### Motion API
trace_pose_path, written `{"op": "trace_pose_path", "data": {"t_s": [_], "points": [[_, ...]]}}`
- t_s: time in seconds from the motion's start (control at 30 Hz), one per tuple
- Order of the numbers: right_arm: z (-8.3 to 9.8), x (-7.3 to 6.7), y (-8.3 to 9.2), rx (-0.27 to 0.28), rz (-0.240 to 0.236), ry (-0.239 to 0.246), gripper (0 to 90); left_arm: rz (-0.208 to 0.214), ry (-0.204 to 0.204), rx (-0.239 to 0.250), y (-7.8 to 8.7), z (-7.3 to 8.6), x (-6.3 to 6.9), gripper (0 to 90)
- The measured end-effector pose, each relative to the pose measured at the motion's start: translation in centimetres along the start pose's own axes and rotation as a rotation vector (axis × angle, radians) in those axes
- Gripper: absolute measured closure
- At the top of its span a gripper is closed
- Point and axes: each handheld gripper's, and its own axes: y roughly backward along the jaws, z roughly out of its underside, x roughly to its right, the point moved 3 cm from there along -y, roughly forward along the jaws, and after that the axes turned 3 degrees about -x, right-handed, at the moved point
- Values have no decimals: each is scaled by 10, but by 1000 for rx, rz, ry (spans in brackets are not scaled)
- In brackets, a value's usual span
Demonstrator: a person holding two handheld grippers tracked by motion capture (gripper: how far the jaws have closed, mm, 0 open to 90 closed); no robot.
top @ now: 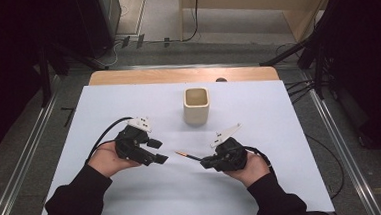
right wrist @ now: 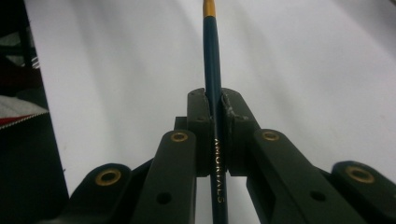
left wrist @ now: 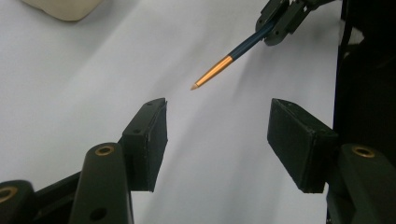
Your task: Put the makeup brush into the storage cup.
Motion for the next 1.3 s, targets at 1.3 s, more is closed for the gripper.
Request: {"op": "trace_pose_path", "data": {"t_s": [1.3], "points": [[6,-35,-9,249,239,-237,843,-13,131,105,-6,9,10,372]]}}
